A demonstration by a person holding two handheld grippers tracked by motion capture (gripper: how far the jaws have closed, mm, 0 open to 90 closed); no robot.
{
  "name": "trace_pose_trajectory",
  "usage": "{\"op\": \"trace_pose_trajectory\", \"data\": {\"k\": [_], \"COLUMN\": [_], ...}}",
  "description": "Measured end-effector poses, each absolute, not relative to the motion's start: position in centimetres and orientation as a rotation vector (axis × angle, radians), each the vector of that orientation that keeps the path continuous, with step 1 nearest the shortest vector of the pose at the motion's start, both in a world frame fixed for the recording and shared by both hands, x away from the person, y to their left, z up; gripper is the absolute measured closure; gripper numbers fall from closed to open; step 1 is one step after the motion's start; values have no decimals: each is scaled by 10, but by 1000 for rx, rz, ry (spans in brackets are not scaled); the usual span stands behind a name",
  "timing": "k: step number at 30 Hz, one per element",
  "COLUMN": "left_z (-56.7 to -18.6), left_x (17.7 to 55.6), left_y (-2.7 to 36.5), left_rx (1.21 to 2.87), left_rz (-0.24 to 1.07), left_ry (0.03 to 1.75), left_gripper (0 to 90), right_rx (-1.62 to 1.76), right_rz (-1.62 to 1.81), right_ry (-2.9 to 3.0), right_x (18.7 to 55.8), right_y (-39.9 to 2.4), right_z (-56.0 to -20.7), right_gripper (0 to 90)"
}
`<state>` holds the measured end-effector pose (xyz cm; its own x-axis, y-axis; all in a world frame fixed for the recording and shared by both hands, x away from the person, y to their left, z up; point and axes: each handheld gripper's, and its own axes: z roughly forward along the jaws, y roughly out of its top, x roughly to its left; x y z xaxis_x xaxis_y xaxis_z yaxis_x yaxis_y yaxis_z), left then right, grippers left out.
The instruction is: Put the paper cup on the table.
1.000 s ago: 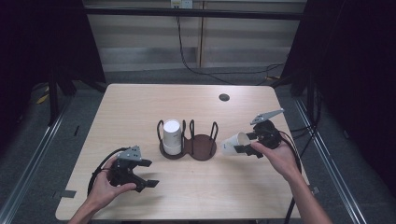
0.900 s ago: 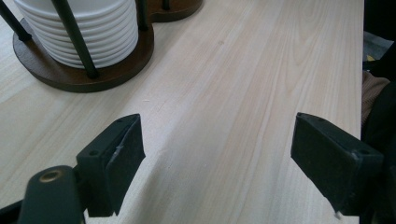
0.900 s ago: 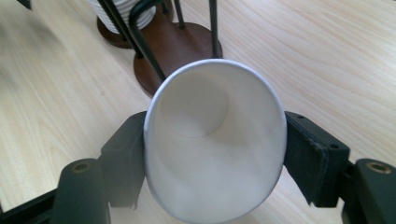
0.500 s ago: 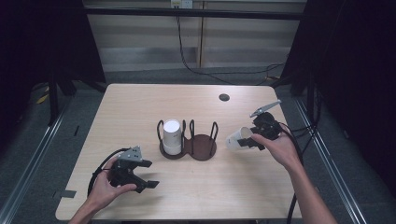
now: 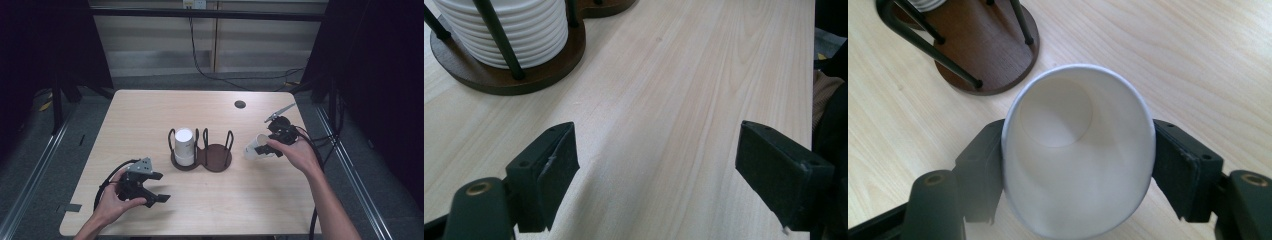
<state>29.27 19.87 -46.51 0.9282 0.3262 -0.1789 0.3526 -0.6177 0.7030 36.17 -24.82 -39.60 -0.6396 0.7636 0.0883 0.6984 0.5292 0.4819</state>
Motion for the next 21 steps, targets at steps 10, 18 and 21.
{"op": "trace_pose_trajectory", "data": {"k": [10, 18, 21], "left_z": [-466, -467, -468], "left_x": [294, 292, 292], "left_y": [198, 197, 197], "left_rx": [2292, 2299, 2304], "left_rz": [-47, -47, -45], "left_ry": [469, 471, 466], "left_gripper": [173, 173, 173], "right_rx": [1286, 1277, 1292], "right_rz": [639, 531, 497], "right_ry": [2671, 2700, 2705], "right_x": [368, 375, 377], "right_y": [-250, -245, -245], "right_z": [-404, -405, -407], "right_gripper": [276, 272, 268]}}
